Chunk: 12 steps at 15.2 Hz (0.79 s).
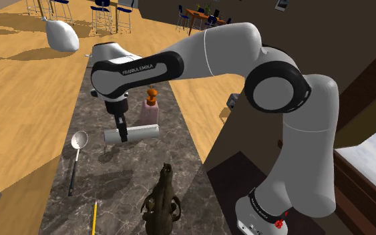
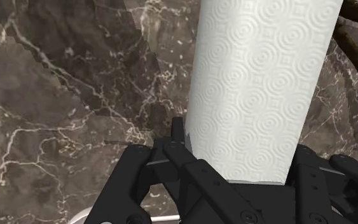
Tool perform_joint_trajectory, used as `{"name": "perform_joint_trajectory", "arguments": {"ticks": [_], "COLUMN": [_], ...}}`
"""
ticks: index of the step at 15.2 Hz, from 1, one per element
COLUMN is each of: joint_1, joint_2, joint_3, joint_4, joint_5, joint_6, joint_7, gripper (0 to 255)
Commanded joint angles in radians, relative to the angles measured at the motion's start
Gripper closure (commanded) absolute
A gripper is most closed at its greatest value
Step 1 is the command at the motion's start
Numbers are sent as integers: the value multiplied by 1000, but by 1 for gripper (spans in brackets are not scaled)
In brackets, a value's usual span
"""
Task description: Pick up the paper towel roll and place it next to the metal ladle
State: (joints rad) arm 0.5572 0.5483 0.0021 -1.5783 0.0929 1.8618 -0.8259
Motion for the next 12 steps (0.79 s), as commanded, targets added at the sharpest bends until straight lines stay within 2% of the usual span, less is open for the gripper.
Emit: {"name": "perform_joint_trajectory", "arguments": {"ticks": [1, 12], "joint_1": [1, 1], "joint_2": [16, 96], "joint_3": [1, 2], "joint_4": [-4, -31], "joint_5": [1, 4], "joint_6": [21, 127], "joint_7": [0, -10], "gripper": [255, 255]}}
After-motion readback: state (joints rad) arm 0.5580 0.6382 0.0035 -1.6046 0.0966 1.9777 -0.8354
